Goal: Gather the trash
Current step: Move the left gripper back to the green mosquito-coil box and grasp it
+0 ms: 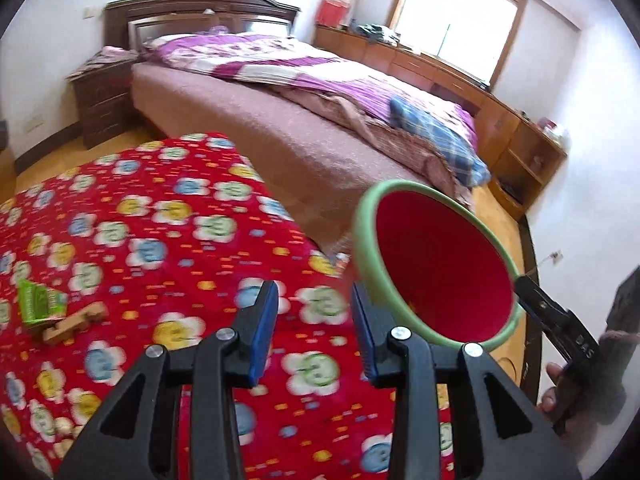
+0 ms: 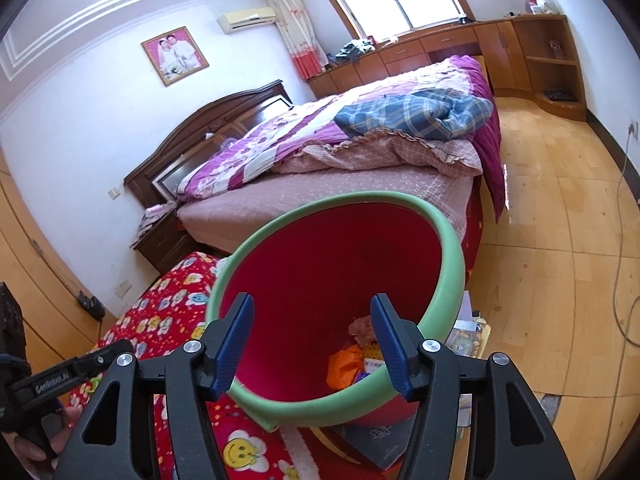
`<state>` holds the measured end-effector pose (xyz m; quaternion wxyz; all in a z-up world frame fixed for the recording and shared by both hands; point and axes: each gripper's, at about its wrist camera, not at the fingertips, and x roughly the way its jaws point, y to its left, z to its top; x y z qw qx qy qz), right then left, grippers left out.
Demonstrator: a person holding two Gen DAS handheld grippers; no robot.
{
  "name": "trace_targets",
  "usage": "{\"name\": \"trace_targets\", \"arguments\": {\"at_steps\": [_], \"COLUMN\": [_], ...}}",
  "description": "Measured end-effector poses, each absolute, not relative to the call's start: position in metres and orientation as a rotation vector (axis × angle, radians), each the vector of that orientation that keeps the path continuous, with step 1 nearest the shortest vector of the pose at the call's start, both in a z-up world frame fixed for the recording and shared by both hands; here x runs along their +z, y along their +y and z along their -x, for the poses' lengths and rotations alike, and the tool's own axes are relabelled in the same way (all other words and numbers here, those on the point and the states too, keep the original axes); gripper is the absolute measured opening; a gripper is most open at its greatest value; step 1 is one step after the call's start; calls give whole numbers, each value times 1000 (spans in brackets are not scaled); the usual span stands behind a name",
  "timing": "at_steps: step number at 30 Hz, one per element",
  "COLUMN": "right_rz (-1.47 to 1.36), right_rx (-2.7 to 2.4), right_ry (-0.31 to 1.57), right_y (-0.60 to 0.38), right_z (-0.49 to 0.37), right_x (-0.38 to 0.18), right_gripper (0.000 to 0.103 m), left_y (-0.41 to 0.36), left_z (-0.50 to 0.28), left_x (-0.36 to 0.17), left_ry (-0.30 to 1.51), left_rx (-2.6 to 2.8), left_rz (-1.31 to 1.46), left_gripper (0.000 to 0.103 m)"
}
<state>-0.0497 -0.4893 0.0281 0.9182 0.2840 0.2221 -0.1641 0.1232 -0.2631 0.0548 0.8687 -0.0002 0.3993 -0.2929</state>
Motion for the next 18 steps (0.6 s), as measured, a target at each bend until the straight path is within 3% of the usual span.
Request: {"name": "trace_targets", "arguments": {"at_steps": [10, 18], "right_rz": [-552, -527], "right_rx": [-280, -239], "right_ry": [476, 499], "right_y": [-464, -445], "right_z": [42, 34], "right_x": [35, 36], "right_gripper": [62, 62], "left_y": [-187, -130], "left_z": [-143, -166], "left_x": [60, 46], "left_ry": [816, 839], "left_rx": [-434, -247], "left_rz": [43, 48], "left_gripper": [37, 46]}}
